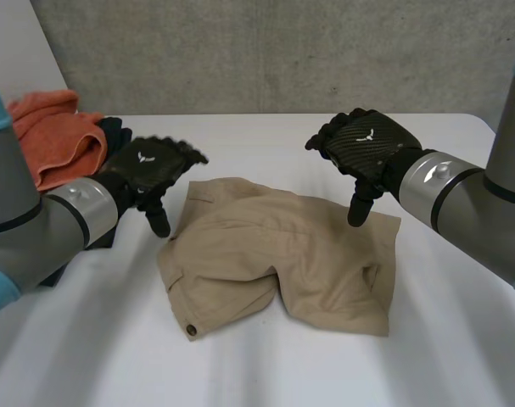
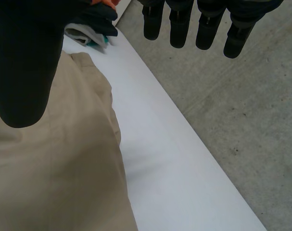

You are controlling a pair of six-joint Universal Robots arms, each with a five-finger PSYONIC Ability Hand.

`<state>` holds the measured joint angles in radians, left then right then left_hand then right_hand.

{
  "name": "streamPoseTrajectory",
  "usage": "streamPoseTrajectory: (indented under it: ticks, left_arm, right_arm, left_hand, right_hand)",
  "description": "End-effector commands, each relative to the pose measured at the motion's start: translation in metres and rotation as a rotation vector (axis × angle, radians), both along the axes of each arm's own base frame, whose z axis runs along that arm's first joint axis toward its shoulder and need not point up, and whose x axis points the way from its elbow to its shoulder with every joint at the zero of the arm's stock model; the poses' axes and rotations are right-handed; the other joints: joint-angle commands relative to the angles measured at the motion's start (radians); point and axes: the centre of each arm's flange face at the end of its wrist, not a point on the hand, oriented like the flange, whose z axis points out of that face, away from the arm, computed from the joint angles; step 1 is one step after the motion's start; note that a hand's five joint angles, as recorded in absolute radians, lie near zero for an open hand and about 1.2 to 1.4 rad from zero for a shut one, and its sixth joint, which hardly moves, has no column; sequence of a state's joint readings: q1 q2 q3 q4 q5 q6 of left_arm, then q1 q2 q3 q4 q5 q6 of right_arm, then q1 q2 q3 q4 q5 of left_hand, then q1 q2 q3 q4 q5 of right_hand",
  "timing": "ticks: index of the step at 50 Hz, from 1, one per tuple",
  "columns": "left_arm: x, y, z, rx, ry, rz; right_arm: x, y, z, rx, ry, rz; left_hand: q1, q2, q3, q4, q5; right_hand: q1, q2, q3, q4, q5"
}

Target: Fold the laundry.

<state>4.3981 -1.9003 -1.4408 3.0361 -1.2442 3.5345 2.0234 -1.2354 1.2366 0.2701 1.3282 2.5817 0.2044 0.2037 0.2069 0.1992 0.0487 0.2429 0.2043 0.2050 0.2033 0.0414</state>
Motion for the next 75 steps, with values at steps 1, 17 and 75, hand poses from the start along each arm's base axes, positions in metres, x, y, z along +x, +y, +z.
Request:
streamPoseTrajectory:
  ticks: [1,17,75]
  left_arm:
    - [0.008,-0.028,-0.039,0.19,0.037,0.098]
    - [-0.015,-0.038,-0.088,0.38,0.068,0.076]
    - [-0.086,-0.013,0.063,-0.279,0.158,-0.008]
  right_arm:
    - [0.001,-0.011,-0.011,0.005,0.001,-0.01]
    - [0.001,-0.029,-0.03,0.002,0.029,-0.027]
    - [-0.021,-0.059,-0.01,-0.045,-0.094,-0.026]
  left_hand:
    - [-0.03,-0.029,-0.032,-0.025,-0.049]
    - [0.703,0.703,0.7,0.708,0.684]
    - [0.053,0.054,0.051,0.058,0.034]
  right_hand:
    - [-0.068,-0.03,-0.03,-0.029,-0.041]
    - [-0.068,-0.03,-0.03,-0.029,-0.041]
    - [0.105,0.143,0.142,0.144,0.132]
